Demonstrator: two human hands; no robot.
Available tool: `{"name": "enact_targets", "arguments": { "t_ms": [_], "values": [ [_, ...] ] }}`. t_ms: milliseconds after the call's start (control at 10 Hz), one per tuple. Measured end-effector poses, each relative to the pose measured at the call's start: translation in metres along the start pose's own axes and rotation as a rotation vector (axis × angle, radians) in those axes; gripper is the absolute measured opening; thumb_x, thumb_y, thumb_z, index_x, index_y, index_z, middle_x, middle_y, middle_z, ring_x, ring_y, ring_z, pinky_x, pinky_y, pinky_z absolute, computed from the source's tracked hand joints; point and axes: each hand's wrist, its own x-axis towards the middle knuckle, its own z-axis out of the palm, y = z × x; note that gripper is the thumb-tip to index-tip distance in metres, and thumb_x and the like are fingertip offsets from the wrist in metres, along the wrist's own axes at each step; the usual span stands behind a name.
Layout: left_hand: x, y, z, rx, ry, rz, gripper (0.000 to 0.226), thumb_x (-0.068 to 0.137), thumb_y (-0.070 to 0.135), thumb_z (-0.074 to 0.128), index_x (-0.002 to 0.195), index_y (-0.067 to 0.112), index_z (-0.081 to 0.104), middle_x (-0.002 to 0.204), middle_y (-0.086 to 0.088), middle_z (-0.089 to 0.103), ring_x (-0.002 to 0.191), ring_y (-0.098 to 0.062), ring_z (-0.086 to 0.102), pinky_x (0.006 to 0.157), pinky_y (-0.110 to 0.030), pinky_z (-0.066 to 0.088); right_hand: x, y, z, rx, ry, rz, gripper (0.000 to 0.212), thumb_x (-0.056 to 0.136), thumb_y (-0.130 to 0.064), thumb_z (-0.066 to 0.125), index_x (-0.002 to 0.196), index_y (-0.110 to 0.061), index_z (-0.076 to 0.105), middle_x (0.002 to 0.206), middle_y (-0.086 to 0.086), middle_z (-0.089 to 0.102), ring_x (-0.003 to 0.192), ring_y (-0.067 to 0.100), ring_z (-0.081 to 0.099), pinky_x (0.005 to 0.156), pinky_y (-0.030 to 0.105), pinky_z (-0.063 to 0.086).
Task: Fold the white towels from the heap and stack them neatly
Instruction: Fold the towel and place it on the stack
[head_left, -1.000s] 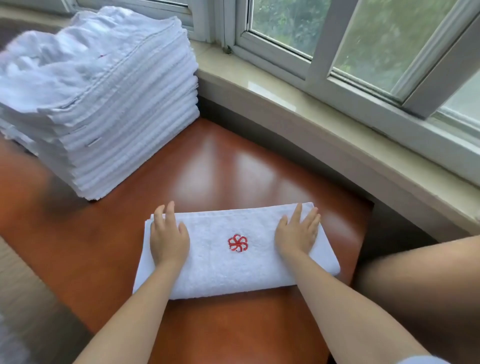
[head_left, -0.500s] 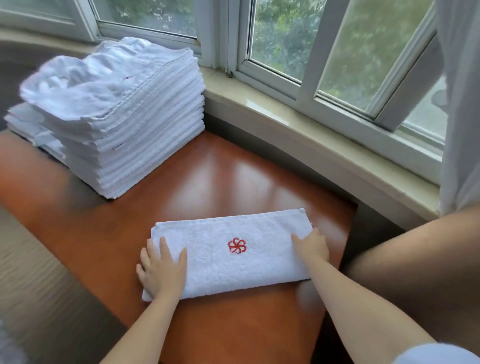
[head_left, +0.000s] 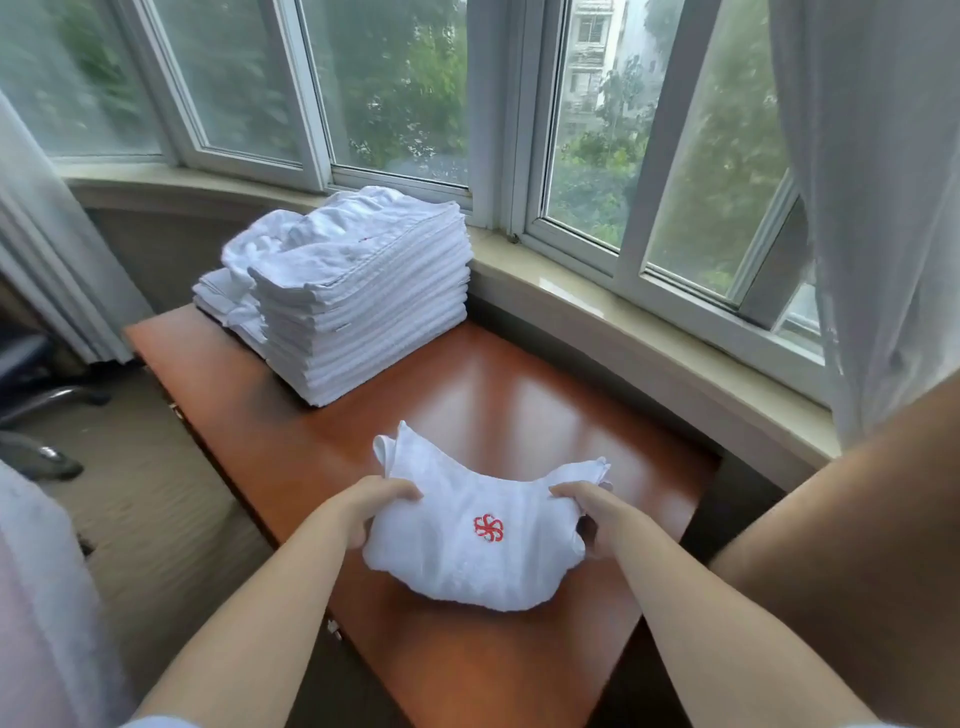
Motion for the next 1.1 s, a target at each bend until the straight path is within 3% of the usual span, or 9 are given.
{"name": "enact_targets", "arguments": {
  "t_ms": [100, 300, 500, 600, 700, 800, 900, 1000, 1100],
  "values": [
    [-0.029, -0.004, 0.004, -0.064, 0.059, 0.077, 0.035, 0.08, 0.024, 0.068, 0.112, 0.013, 0.058, 0.105, -0.012, 0.069, 0.094, -0.031, 0.067, 0.08, -0.042, 0.056, -0.019, 0.001, 0.013, 0.041, -0.174, -0.086, 0.017, 0.086, -0.025, 0.066, 0.088, -0.01, 0.057, 0.058, 0.006, 0.068, 0.049, 0.02, 0.067, 0.044, 0.022, 0.051],
    [-0.072, -0.01, -0.027, -0.313, 0.247, 0.247, 0.025, 0.083, 0.016, 0.063, 0.107, 0.011, 0.061, 0.097, -0.015, 0.069, 0.083, -0.029, 0.068, 0.063, -0.032, 0.053, -0.058, -0.003, 0.065, 0.277, -0.333, -0.188, 0.019, 0.091, -0.026, 0.059, 0.077, -0.013, 0.058, 0.056, 0.001, 0.066, 0.055, 0.016, 0.064, 0.056, 0.024, 0.048],
    [-0.099, 0.018, -0.103, -0.558, 0.192, 0.466, 0.014, 0.087, 0.0, 0.048, 0.081, 0.008, 0.057, 0.052, -0.004, 0.053, 0.041, -0.013, 0.054, 0.041, -0.017, 0.043, -0.106, -0.052, 0.146, 0.436, -0.339, -0.305, 0.023, 0.088, -0.017, 0.063, 0.067, -0.015, 0.052, 0.047, 0.0, 0.06, 0.057, 0.018, 0.057, 0.063, 0.029, 0.047],
    [-0.105, 0.031, -0.152, -0.702, 0.108, 0.532, 0.029, 0.093, 0.003, 0.04, 0.07, 0.012, 0.054, 0.048, 0.001, 0.053, 0.041, -0.01, 0.056, 0.041, -0.013, 0.043, -0.13, -0.08, 0.198, 0.515, -0.412, -0.326, 0.023, 0.089, -0.019, 0.063, 0.069, -0.013, 0.055, 0.058, 0.002, 0.061, 0.058, 0.018, 0.058, 0.065, 0.03, 0.048],
    [-0.1, 0.049, -0.203, -0.718, 0.064, 0.584, 0.04, 0.094, 0.007, 0.041, 0.061, 0.016, 0.06, 0.058, 0.0, 0.052, 0.043, -0.009, 0.057, 0.043, -0.015, 0.044, -0.147, -0.103, 0.248, 0.528, -0.463, -0.344, 0.024, 0.09, -0.023, 0.061, 0.07, -0.01, 0.056, 0.069, 0.005, 0.058, 0.063, 0.02, 0.056, 0.064, 0.03, 0.046],
    [-0.076, 0.074, -0.252, -0.655, 0.115, 0.602, 0.019, 0.093, 0.017, 0.049, 0.075, 0.019, 0.056, 0.055, 0.016, 0.052, 0.04, -0.001, 0.056, 0.045, -0.014, 0.047, -0.155, -0.12, 0.294, 0.555, -0.498, -0.354, 0.02, 0.09, -0.024, 0.062, 0.076, -0.011, 0.056, 0.065, 0.004, 0.057, 0.062, 0.018, 0.055, 0.061, 0.026, 0.045],
    [-0.058, 0.091, -0.291, -0.533, -0.013, 0.952, 0.021, 0.096, 0.029, 0.008, 0.079, 0.04, 0.012, 0.101, 0.02, 0.013, 0.077, 0.019, 0.03, 0.069, 0.004, 0.025, -0.151, -0.141, 0.331, 0.574, -0.525, -0.332, 0.021, 0.09, -0.023, 0.062, 0.075, -0.011, 0.054, 0.059, 0.004, 0.056, 0.056, 0.017, 0.055, 0.055, 0.025, 0.047],
    [-0.037, 0.11, -0.319, -0.431, 0.084, 0.746, 0.021, 0.088, 0.021, 0.041, 0.073, 0.033, 0.048, 0.047, 0.014, 0.034, 0.055, 0.006, 0.042, 0.05, -0.006, 0.032, -0.14, -0.175, 0.367, 0.554, -0.56, -0.348, 0.022, 0.091, -0.023, 0.06, 0.074, -0.013, 0.051, 0.05, 0.001, 0.056, 0.04, 0.013, 0.057, 0.038, 0.02, 0.043],
    [-0.013, 0.143, -0.348, -0.591, -0.193, 0.603, 0.039, 0.088, 0.021, 0.048, 0.054, 0.014, 0.066, 0.049, -0.001, 0.056, 0.042, -0.013, 0.057, 0.042, -0.016, 0.043, -0.117, -0.214, 0.403, 0.537, -0.582, -0.366, 0.017, 0.091, -0.023, 0.06, 0.079, -0.015, 0.051, 0.053, 0.0, 0.057, 0.041, 0.012, 0.058, 0.036, 0.019, 0.043]
  ]
}}
